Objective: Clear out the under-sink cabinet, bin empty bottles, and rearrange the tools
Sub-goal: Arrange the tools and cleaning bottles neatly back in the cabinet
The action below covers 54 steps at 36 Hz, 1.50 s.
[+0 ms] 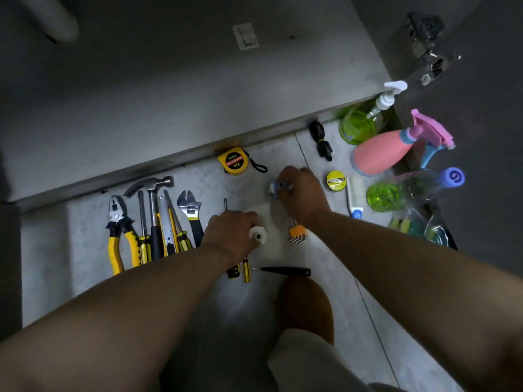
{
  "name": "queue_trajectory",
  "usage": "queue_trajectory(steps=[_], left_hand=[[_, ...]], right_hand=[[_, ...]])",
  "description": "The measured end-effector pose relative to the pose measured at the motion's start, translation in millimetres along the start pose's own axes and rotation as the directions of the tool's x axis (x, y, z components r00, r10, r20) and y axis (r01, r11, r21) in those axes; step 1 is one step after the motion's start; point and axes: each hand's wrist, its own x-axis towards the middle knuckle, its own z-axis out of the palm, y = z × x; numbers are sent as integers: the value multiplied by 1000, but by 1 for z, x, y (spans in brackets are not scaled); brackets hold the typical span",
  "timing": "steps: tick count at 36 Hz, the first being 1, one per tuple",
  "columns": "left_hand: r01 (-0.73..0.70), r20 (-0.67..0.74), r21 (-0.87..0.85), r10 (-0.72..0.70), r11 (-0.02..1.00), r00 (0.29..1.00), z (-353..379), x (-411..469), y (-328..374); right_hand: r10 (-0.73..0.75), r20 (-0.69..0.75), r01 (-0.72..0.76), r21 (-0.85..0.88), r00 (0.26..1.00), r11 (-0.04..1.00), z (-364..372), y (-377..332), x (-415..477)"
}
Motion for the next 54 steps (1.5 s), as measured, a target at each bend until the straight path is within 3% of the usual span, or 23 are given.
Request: queue_trajectory(steps=[5,9,12,15,19,23,30,32,35,39,42,45,48,51,54], left_hand=[[16,-41,-226,-26,974,999,-2,1,2],[19,-105,-376,-63,926,993,-2,10,8],[19,-162,-484,-111,875,981,-3,16,17],[48,-172,-600,-187,799,967,-5,20,26],[57,-183,-607,-209,793,961,-5,26,32],[52,-175,-649,-215,759,961,2,26,37],[110,-92,-820,-319,562,943,8,32,40],[130,-78,-771,-295,623,952,10,33,38],[71,-113,-533,-154,843,982,14,27,34],[14,-67,-308,-36,951,997,17,16,21],[-53,-48,-139,46,989,998,12,15,11],[-122,-44,7,122,993,992,9,14,6],[-106,-81,105,115,989,990,8,13,3],[-62,-161,181,92,981,983,-6,20,1],[-10,-166,226,48,974,985,-26,34,-5]], right_hand=[[102,-64,-105,-31,993,994,-11,-6,48],[153,-31,-154,-31,988,988,-17,-6,67],[200,-80,-195,67,976,979,-17,-9,52],[130,-80,-114,180,988,977,-10,-14,13],[20,100,-51,311,995,949,0,-16,-34],[56,19,-58,252,998,966,1,-4,-42],[152,-50,-136,242,987,961,-6,10,-25],[187,-91,-162,233,978,959,-9,16,-17],[188,-119,-162,198,975,967,-11,20,-4],[135,-52,-131,77,989,988,-7,19,10],[126,-39,-123,74,991,990,-9,14,17],[98,-130,-87,82,987,993,-9,12,3],[150,-182,-147,28,972,989,1,20,-33],[348,-36,-349,-69,937,934,11,29,-62],[373,93,-357,-153,923,921,20,30,-76]])
